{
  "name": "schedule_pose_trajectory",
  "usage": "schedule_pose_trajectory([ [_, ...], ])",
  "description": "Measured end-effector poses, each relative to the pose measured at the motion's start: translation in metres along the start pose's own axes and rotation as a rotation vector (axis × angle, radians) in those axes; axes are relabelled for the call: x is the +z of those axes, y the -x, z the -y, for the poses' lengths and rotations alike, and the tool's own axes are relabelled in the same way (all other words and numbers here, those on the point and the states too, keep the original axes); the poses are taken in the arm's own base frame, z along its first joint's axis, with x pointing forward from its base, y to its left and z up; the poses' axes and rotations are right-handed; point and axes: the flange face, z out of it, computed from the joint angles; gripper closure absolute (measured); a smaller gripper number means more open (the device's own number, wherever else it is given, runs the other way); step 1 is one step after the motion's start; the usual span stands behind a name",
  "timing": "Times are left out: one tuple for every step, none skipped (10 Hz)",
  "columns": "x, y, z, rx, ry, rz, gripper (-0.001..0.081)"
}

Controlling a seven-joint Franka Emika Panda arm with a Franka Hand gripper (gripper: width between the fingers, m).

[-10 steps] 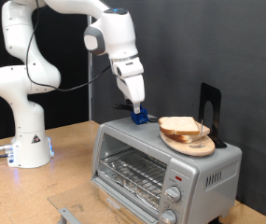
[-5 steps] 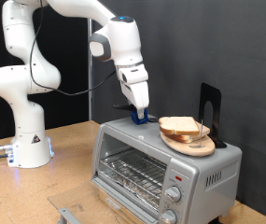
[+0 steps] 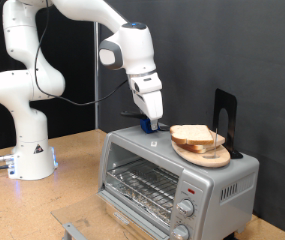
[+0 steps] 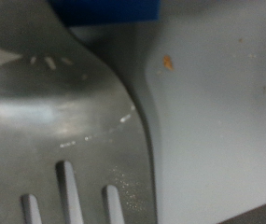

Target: Make a piece of toast with the oven

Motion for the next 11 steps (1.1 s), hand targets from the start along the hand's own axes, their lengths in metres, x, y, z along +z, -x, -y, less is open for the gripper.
schedule_pose_trajectory([
  [0.0,0.0,0.0,0.002,-0.002,0.0,0.02],
  [0.0,0.0,0.0,0.003,-0.003,-0.001,0.02],
  [0.0,0.0,0.0,0.005,-0.003,-0.001,0.0352],
  [0.0,0.0,-0.001,0.007,-0.003,-0.001,0.0352],
  [-0.001,0.0,-0.003,0.011,-0.003,-0.002,0.0352],
  [-0.001,-0.001,-0.005,0.016,-0.004,-0.003,0.0352],
  [-0.002,-0.001,-0.006,0.024,-0.009,-0.005,0.0352],
  [-0.004,-0.001,-0.009,0.04,-0.026,-0.013,0.0352],
  [-0.01,-0.002,-0.011,0.05,-0.046,-0.026,0.0352],
  [-0.018,-0.002,-0.012,0.055,-0.067,-0.035,0.0386],
  [-0.027,-0.003,-0.014,0.059,-0.08,-0.043,0.0403],
])
